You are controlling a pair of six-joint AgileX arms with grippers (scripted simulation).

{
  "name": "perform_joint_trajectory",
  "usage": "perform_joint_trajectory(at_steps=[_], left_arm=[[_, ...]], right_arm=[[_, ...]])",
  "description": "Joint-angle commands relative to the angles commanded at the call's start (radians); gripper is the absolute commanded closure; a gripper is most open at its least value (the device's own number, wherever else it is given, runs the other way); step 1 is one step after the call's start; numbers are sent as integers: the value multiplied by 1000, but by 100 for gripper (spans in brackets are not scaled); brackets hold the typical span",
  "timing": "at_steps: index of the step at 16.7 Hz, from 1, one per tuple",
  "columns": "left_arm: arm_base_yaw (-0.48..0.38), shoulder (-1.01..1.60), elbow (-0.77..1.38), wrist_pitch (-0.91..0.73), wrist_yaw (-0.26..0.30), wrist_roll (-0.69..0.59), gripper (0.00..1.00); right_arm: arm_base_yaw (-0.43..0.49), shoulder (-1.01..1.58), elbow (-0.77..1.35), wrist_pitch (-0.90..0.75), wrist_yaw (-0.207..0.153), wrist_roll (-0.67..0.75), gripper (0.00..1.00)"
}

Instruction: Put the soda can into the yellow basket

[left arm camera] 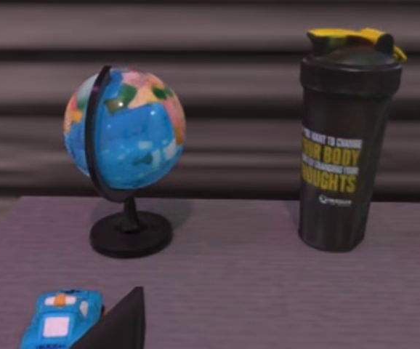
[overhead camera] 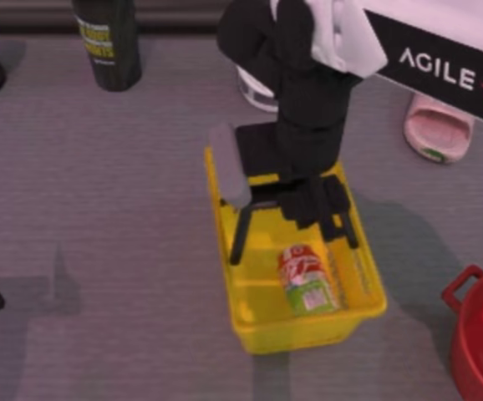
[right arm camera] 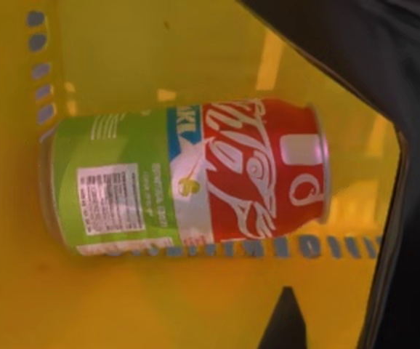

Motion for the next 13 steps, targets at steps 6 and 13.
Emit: perform_joint_trajectory(at_steps=[6, 13], left_arm=[[0, 0, 0, 0, 0, 0, 0], [0, 0, 0, 0, 0, 0, 0]], right_arm=[[-1, 1, 4, -4, 0, 0, 100], [-29, -33, 142, -177, 0, -37, 100]])
